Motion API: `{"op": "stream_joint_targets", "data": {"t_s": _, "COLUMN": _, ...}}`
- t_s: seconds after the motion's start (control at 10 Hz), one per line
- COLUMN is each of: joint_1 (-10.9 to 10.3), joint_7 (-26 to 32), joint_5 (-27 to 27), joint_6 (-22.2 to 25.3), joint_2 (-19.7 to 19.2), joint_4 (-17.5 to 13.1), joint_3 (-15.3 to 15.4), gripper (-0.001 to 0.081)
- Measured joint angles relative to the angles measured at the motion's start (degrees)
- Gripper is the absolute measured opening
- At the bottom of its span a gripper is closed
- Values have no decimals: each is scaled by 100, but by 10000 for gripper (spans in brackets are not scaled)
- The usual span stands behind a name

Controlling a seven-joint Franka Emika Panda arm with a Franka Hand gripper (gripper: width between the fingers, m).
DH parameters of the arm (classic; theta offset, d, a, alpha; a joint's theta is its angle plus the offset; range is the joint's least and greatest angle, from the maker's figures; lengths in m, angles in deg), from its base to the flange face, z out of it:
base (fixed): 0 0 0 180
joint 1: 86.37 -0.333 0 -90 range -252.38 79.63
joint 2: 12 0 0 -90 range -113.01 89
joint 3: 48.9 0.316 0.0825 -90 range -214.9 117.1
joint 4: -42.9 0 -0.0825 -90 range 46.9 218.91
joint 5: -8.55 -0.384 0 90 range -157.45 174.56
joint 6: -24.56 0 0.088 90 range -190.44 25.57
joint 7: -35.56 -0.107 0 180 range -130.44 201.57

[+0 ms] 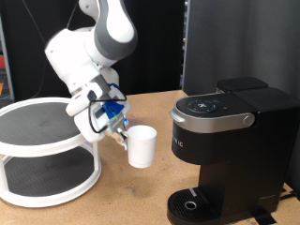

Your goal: Make a cup of coffee with the keurig machine

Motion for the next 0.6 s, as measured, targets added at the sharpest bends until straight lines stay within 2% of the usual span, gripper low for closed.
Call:
{"op": "stream_joint_targets", "data": {"t_s": 0.3, "joint_1": -289, "joint_7": 897, "joint_5": -1235, "joint_6": -155, "joint_2": -607, "joint_4": -138, "joint_3": 15, "gripper": 65}}
{"op": "stream_joint_targets", "data": {"t_s": 0.6, "joint_1": -394, "joint_7": 1653, "joint_5": -2222, "joint_6": -152, "joint_2": -1072, "joint_4": -290, "joint_3": 67, "gripper": 65}}
